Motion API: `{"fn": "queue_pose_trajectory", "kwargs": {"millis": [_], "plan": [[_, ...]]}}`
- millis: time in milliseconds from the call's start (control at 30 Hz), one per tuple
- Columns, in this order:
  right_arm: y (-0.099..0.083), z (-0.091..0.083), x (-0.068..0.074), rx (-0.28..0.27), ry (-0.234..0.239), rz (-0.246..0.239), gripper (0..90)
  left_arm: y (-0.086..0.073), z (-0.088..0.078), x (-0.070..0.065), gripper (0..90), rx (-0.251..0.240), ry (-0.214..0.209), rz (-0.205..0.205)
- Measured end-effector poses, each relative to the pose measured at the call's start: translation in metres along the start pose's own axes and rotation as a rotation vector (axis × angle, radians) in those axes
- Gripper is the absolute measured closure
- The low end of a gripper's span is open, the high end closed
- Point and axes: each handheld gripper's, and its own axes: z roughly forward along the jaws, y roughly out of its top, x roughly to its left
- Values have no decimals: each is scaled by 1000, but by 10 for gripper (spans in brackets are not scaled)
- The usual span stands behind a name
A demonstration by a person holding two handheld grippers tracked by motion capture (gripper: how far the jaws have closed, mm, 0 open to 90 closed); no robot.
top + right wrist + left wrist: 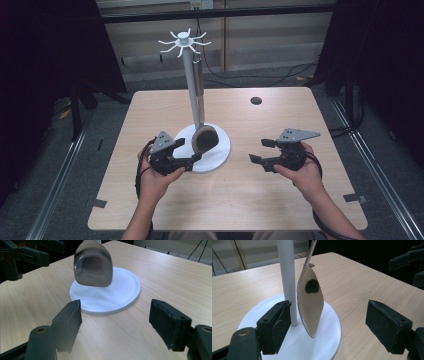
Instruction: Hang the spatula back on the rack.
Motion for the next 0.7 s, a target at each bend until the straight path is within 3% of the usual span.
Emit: {"fn": "queue_pose_trajectory", "kwargs": {"millis": [433,700], "plan": [[-18,0,-2,2,4,19,252,-15,-2,1,184,18,7,-20],[-30,-2,-5,10,1,32,227,-15,-2,-1,181,17,8,-13]]}}
